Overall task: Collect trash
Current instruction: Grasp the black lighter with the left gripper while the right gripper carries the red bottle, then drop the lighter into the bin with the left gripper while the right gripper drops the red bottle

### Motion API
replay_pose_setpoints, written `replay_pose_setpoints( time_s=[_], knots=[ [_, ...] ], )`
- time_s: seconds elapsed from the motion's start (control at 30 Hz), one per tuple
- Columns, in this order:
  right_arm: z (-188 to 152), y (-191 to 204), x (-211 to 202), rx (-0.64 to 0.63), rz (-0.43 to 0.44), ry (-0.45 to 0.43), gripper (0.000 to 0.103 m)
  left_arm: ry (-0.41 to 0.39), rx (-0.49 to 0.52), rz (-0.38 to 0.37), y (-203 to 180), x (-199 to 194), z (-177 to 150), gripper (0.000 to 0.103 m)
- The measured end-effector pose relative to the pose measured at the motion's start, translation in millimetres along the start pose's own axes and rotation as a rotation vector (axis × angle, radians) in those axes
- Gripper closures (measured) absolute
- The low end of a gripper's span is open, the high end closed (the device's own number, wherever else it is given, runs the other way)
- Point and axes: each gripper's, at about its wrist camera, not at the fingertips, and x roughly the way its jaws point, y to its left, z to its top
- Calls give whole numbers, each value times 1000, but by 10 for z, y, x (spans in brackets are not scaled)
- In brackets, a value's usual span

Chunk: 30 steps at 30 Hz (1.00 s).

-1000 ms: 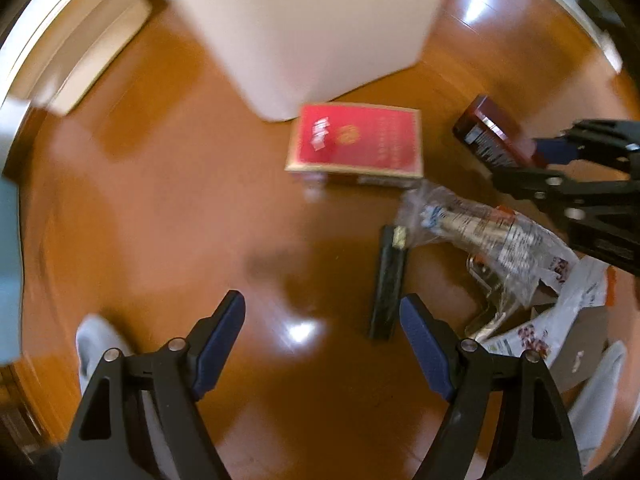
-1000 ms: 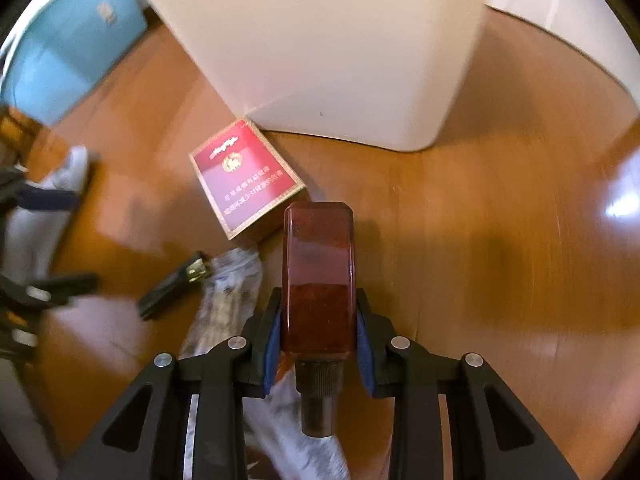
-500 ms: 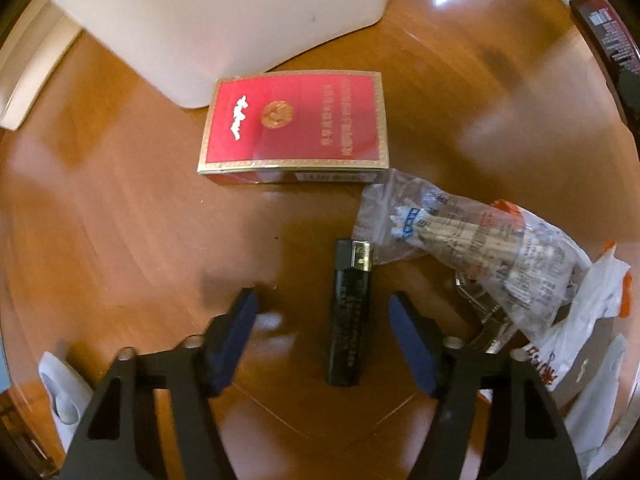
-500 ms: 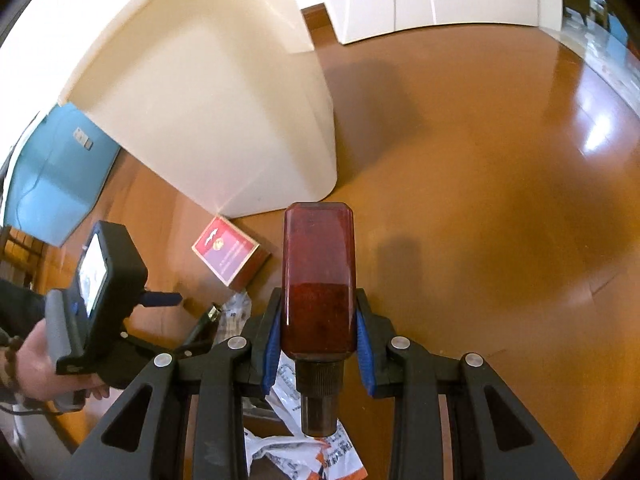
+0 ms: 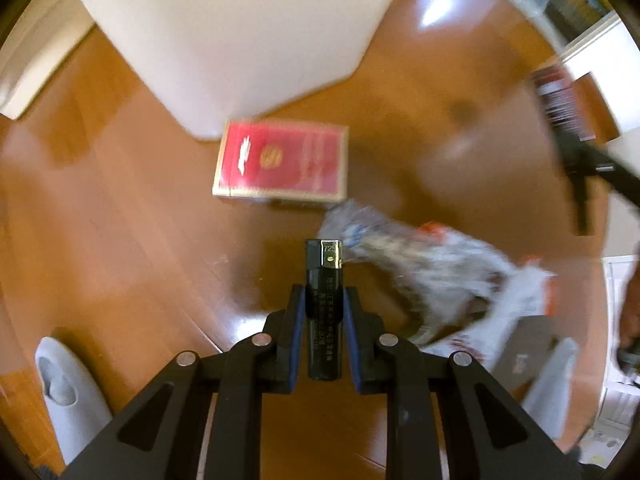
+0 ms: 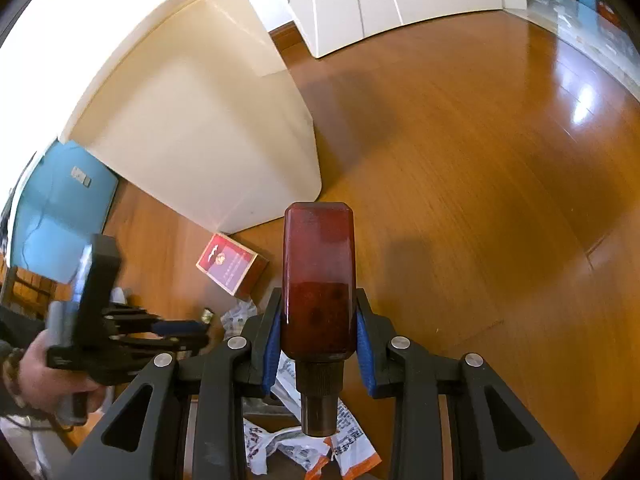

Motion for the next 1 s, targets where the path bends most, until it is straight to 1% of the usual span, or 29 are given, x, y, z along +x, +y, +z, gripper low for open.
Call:
replay_pose_setpoints(
  time_s=[0.1, 0.17, 0.27, 0.33, 0.37, 0.4, 0.47, 0.5, 0.53, 0.6, 0.73, 0.8, 0.87, 0.9, 1.0],
  knots=[
    [42, 7, -29, 20, 3, -25, 70, -71, -6, -41, -80, -509, 44, 85],
    [78, -5, -135, 31, 3, -51, 70, -126, -17, -78, -194, -847, 161, 85],
    [122, -24, -233, 46, -2, -85, 70, -247, -22, -151, -339, -1433, 416, 85],
    [152, -51, -289, 63, 0, -103, 70, -335, -47, -210, -345, -1836, 672, 85],
    [163, -73, -312, 76, 8, -111, 69, -379, -57, -227, -347, -2020, 768, 85],
    [167, -89, -320, 85, 13, -113, 69, -428, -59, -222, -317, -2205, 897, 85],
    [168, -125, -344, 113, 26, -122, 69, -492, -52, -179, -230, -2437, 1111, 85],
    [166, -125, -342, 117, 26, -125, 69, -515, -53, -140, -171, -2471, 1214, 85],
    [162, -129, -338, 120, 26, -124, 69, -518, -62, -99, -81, -2457, 1266, 85],
    [159, -128, -329, 123, 26, -123, 69, -480, -101, -53, 126, -2294, 1439, 85],
    [157, -111, -362, 123, 29, -137, 69, -419, -107, 73, 162, -1839, 1487, 85],
    [162, -118, -384, 124, 25, -142, 69, -385, -143, 85, 253, -1688, 1479, 85],
    [159, -132, -429, 120, 21, -145, 69, -373, -183, 103, 304, -1622, 1469, 85],
    [165, -128, -440, 119, 20, -146, 69, -372, -205, 114, 210, -1563, 1405, 85],
    [204, -85, -499, 109, 13, -160, 69, -383, -210, 120, 244, -1589, 1338, 84]
  ],
)
